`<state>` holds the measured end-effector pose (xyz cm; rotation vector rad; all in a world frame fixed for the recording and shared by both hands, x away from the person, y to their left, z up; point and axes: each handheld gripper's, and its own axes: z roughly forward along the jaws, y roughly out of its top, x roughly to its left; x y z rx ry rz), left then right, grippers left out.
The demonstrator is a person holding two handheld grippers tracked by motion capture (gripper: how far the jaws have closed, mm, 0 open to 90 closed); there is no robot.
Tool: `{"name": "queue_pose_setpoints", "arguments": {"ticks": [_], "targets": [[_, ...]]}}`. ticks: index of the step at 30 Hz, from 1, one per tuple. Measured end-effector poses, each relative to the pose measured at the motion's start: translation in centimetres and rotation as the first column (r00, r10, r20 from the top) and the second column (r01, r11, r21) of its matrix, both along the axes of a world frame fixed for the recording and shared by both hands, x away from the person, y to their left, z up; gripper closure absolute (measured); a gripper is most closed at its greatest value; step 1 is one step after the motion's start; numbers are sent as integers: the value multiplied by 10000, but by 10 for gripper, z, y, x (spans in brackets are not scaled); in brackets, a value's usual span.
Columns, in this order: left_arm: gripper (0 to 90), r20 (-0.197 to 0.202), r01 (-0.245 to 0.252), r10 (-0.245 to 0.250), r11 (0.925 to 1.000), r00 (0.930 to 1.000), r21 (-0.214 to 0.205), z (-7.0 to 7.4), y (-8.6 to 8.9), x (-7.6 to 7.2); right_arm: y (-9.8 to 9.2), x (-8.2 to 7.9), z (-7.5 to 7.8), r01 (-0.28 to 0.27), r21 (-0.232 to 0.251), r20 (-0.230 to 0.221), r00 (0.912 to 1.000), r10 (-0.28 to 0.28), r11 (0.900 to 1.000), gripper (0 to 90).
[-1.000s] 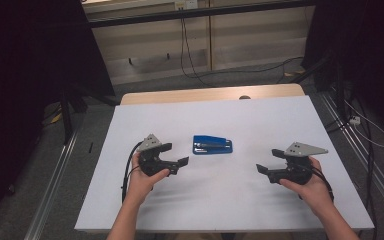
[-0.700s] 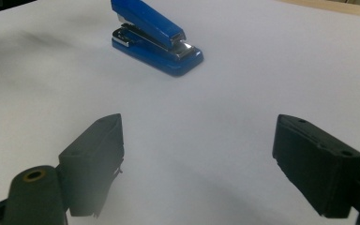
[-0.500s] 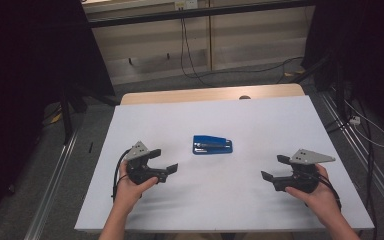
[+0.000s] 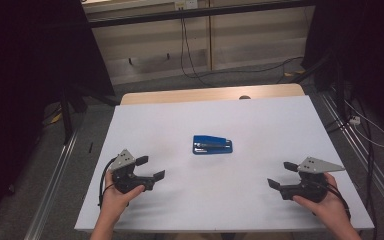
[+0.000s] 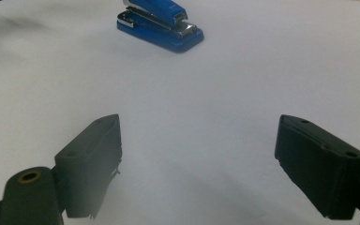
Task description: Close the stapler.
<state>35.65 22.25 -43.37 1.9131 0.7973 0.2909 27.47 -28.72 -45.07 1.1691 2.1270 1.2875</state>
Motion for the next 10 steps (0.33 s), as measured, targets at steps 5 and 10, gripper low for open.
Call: {"name": "queue_pose_setpoints", "arguments": {"ticks": [5,10], "targets": [[102,32,-121,121,9999,9999,110,-1,7,-2,-1,-1,1,61,100,83,9999,-62,9999,137],[90,11,-262,262,9995,9997,151,-2,8,-1,1,-2,2,-1,1,227,9997,1,10000,134]]}}
